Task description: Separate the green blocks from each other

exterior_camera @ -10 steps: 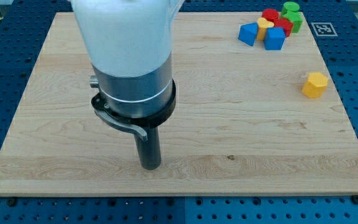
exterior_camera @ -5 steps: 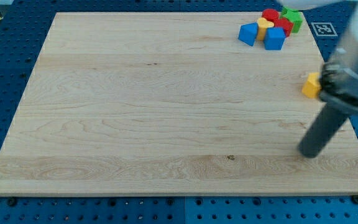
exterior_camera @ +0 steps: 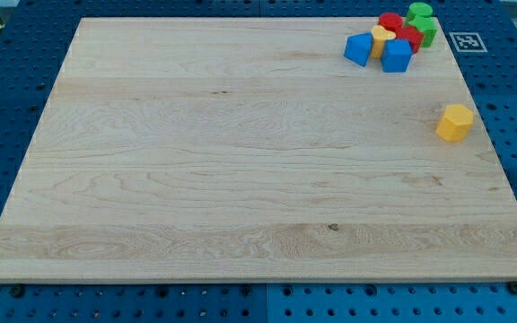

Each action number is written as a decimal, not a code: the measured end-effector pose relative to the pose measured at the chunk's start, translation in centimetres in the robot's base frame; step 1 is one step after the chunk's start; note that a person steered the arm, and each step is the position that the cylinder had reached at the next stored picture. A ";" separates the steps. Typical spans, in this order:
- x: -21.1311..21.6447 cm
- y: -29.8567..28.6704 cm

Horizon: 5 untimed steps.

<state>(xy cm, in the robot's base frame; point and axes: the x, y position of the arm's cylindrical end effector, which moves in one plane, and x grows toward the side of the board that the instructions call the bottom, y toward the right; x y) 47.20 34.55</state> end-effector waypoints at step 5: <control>-23.2 -3.1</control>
<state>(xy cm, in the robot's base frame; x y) 23.97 31.45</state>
